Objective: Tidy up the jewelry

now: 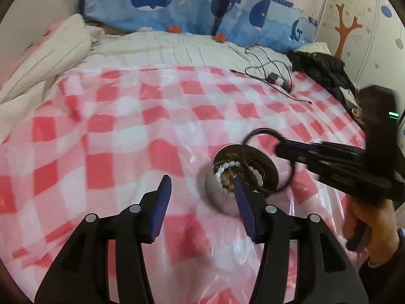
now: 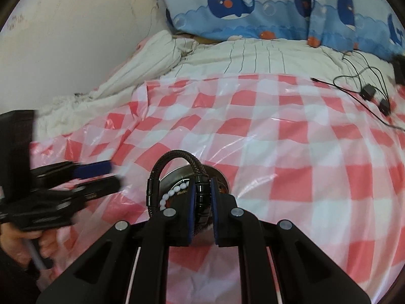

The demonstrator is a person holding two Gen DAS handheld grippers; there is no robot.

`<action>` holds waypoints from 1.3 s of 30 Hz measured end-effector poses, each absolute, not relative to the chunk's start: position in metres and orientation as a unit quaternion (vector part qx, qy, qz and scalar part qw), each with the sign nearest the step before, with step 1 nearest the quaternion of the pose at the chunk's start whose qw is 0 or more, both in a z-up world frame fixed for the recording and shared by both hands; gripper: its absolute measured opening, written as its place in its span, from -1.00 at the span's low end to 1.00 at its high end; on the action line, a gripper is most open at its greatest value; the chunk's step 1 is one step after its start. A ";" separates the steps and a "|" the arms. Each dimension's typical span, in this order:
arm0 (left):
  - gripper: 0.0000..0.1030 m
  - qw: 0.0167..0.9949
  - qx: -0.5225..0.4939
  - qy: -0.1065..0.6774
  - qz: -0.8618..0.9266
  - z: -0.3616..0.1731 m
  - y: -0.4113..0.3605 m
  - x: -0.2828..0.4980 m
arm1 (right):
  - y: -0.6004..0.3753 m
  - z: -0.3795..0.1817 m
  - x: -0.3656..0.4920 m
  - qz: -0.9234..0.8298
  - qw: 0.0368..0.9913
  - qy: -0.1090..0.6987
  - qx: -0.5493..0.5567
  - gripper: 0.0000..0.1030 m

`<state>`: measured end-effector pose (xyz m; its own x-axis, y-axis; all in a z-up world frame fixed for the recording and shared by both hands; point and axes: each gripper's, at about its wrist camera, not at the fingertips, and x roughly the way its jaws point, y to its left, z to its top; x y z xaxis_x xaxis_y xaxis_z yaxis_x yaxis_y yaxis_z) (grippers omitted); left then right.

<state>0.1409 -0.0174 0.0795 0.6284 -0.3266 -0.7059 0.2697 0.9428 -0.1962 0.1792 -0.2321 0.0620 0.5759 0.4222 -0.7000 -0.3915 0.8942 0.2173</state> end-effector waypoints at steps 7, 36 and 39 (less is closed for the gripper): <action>0.26 0.898 -0.032 0.413 -0.152 0.062 -0.010 0.110 | -0.234 0.060 0.171 0.199 0.900 0.387 -0.001 -0.32; 0.85 0.900 0.008 0.432 -0.057 0.006 -0.039 -0.004 | -0.261 -0.003 0.010 0.075 0.894 0.442 0.012 0.86; 0.85 0.900 0.014 0.433 -0.054 0.006 -0.041 -0.003 | -0.265 -0.003 0.009 0.078 0.898 0.433 0.026 0.86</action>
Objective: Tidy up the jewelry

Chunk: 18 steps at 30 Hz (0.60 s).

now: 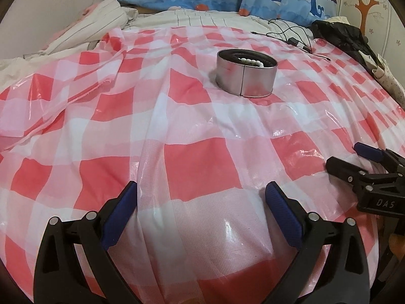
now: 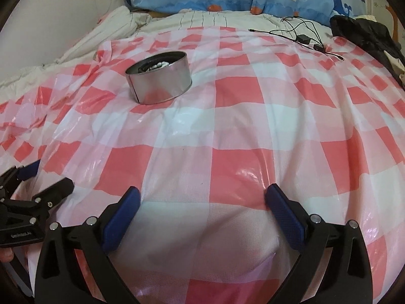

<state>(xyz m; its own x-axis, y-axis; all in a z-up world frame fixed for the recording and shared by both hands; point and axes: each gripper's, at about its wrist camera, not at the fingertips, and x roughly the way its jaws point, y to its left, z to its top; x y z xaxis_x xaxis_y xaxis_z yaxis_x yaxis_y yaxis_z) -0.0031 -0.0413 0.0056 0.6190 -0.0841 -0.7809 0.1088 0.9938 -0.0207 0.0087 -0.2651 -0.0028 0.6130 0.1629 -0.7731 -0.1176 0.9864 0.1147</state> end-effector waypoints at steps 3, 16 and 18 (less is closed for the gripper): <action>0.86 0.900 0.018 0.433 -0.051 0.005 -0.043 -0.002 | -0.265 -0.002 0.009 0.079 0.899 0.430 0.028 0.86; 0.86 0.899 0.024 0.434 -0.049 0.003 -0.043 -0.003 | -0.266 0.000 0.008 0.080 0.902 0.423 0.032 0.86; 0.86 0.899 0.025 0.434 -0.048 0.003 -0.044 -0.004 | -0.266 0.000 0.007 0.079 0.902 0.423 0.030 0.86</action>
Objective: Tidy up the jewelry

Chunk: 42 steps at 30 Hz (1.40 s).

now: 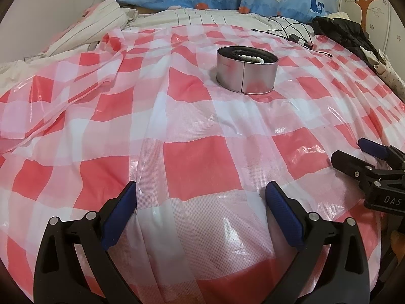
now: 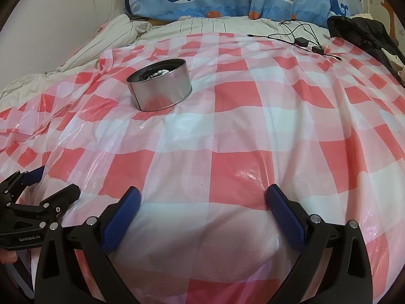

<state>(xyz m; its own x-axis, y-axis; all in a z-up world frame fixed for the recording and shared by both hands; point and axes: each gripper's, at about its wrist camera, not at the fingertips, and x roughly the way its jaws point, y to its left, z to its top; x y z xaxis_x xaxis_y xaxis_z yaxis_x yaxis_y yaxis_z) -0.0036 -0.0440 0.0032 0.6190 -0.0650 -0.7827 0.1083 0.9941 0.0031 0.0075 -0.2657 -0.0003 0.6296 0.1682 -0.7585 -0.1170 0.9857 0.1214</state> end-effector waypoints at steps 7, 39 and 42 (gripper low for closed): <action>0.86 0.900 0.033 0.433 -0.044 0.003 -0.046 -0.003 | -0.265 0.000 0.008 0.075 0.902 0.424 0.024 0.86; 0.86 0.899 0.029 0.436 -0.043 0.002 -0.044 -0.002 | -0.264 0.000 0.008 0.075 0.903 0.423 0.025 0.86; 0.86 0.899 0.029 0.436 -0.043 0.002 -0.044 -0.002 | -0.264 0.000 0.008 0.074 0.903 0.423 0.024 0.86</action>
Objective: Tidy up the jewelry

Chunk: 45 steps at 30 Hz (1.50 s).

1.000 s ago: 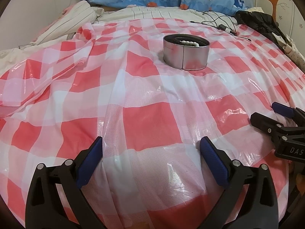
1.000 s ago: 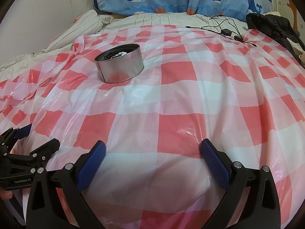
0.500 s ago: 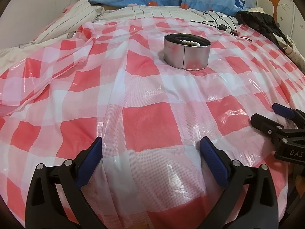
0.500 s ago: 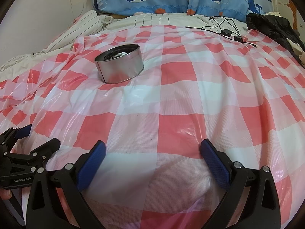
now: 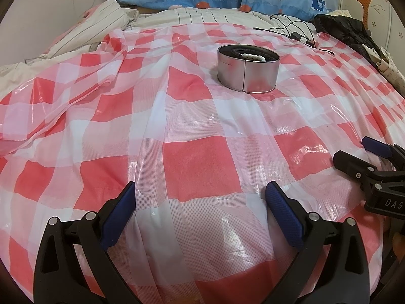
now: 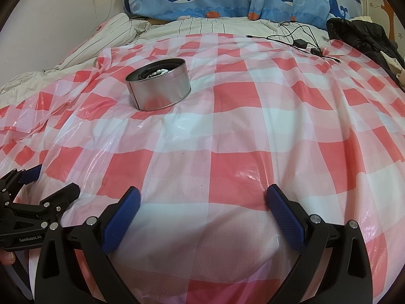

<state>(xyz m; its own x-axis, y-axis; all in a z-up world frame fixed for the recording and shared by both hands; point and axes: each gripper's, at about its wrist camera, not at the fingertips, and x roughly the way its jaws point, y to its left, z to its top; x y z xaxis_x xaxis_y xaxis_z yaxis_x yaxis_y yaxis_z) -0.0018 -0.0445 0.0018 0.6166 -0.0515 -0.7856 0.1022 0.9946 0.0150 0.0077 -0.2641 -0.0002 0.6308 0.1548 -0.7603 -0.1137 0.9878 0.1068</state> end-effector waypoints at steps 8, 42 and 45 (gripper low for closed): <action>0.86 0.898 0.029 0.436 -0.043 0.002 -0.044 -0.002 | -0.264 0.000 0.008 0.074 0.903 0.423 0.024 0.86; 0.86 0.899 0.014 0.435 -0.046 0.000 -0.041 -0.001 | -0.264 0.000 0.008 0.074 0.903 0.423 0.023 0.86; 0.86 0.898 0.020 0.438 -0.042 0.000 -0.042 0.000 | -0.264 0.000 0.008 0.074 0.903 0.423 0.023 0.86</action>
